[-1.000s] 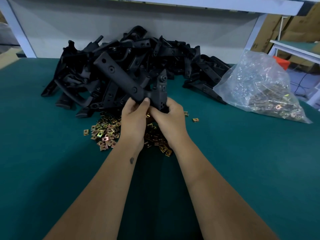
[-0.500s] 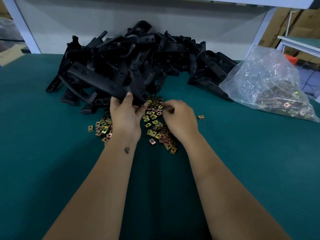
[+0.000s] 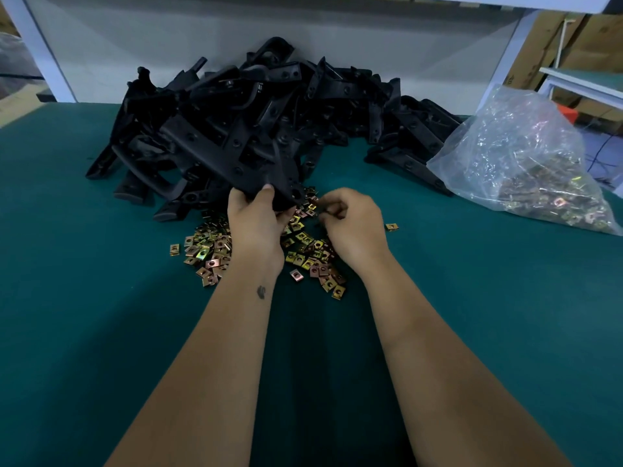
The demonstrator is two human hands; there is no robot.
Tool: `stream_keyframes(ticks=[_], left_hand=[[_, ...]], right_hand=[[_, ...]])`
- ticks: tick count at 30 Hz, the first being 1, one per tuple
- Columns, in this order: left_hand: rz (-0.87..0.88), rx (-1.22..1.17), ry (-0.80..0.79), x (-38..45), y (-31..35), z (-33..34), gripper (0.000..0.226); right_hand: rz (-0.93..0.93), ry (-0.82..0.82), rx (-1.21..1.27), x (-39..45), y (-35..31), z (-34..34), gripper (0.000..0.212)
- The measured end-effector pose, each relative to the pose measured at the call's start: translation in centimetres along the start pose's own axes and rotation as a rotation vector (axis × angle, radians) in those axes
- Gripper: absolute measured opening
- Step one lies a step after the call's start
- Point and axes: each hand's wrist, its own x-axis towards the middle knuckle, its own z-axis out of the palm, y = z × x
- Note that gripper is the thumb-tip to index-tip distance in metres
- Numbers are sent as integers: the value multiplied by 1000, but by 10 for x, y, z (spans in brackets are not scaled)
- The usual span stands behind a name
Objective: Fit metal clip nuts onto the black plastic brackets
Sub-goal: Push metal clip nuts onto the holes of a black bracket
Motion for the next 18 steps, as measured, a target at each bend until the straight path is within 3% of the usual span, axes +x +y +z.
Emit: stream_keyframes(ticks=[7, 10, 11, 15, 16, 18], left_hand=[[-72, -87, -62, -1, 6, -3, 15], [-76, -64, -65, -1, 5, -2, 13], [-58, -31, -64, -1, 4, -2, 20], [30, 72, -53, -2, 1, -2, 84], [58, 105, -66, -3, 1, -3, 89], [125, 221, -123, -5, 1, -3, 70]], right_hand=[[101, 55, 485, -1, -2, -11, 35], [125, 30, 672, -1, -4, -11, 28], [139, 28, 712, -1, -5, -11, 24], [169, 32, 803, -1, -6, -9, 21], [164, 29, 811, -1, -6, -9, 22], [147, 24, 807, -2, -7, -9, 21]])
